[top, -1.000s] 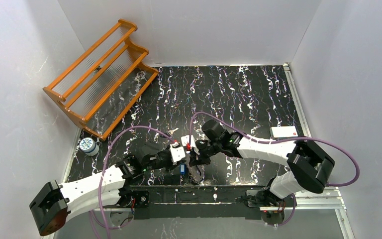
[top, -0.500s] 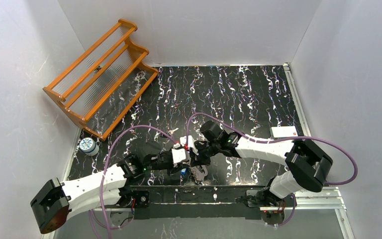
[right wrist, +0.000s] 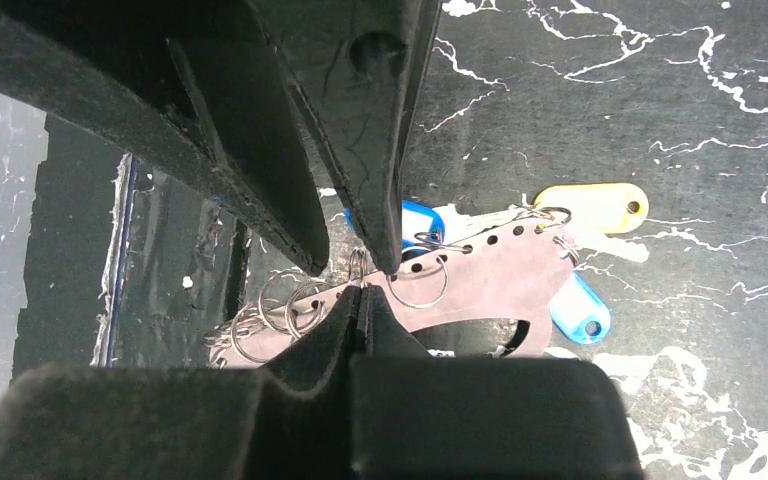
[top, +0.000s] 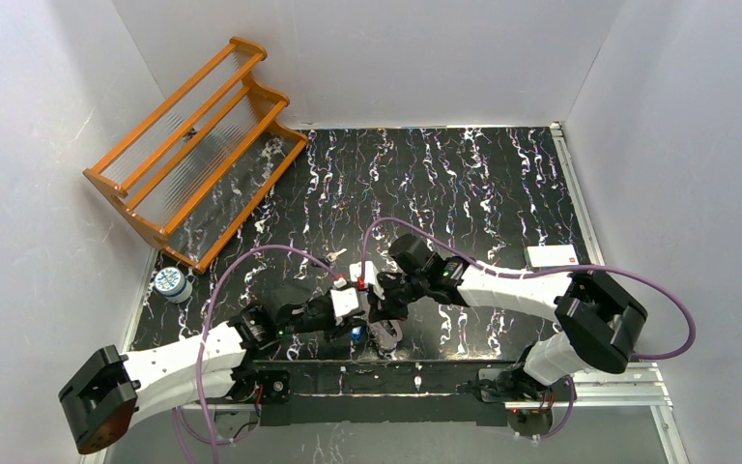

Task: Put the keys on the keyring
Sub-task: Adjust the keyring.

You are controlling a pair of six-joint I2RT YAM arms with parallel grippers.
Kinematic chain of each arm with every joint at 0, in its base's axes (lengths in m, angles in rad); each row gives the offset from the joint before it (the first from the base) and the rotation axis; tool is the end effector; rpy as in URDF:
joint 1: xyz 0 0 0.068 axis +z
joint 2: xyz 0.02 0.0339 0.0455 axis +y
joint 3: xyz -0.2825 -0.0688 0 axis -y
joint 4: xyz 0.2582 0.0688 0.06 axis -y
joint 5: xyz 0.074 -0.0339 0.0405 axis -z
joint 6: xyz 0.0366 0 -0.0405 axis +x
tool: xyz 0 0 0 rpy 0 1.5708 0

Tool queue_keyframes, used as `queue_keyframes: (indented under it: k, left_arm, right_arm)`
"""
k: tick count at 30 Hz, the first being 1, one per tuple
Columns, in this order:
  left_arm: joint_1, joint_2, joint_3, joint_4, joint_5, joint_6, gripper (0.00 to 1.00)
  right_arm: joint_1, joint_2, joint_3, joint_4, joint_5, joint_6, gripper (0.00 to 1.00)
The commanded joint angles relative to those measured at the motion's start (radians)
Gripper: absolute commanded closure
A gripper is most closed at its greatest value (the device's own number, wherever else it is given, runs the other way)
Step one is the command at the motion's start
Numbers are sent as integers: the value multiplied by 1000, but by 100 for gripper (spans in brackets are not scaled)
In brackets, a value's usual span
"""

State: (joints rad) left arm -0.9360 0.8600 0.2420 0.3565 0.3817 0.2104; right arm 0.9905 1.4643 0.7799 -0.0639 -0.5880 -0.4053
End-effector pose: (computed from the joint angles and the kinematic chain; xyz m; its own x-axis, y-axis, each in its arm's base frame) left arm 0.0988 -0.1572 0.1990 0.0507 0.2580 -0.9648 0.9715 0.2114 0.1076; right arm 0.1500 0.2658 0.2066 0.0194 -0.5687 -0.8223 -0.9914 -0.1175 0.0579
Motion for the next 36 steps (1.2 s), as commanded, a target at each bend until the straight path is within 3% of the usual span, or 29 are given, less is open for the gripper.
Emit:
queue_keyframes:
  k: [1,9,15,22,27,32,36]
  left_arm:
    - [-5,-40,-26,-1,-41,-4,76]
    - [-6,-12,-44,32,-59,-7,77]
    - [-8,-4,-41,72,-90,-4,86]
    - [-7,-42,-41,68,-101,-12,81]
    - [-8,-61,-45,67,-102,-7,87]
    - [-7,-21,-36,64,-85,-1,100]
    - [-7,-11,-28,60,-84,-2,100]
  right_arm:
    - [5,-52,8,85,-12,25,99]
    - [5,-77,0,115,-20,39,99]
    - [5,-65,5,111,-21,39,99]
    - [5,-60,8,105,-17,33,99]
    - [4,-62,12,103,-18,32,99]
    - [5,-65,16,102,-14,33,99]
    - [5,-69,22,98,-1,33,99]
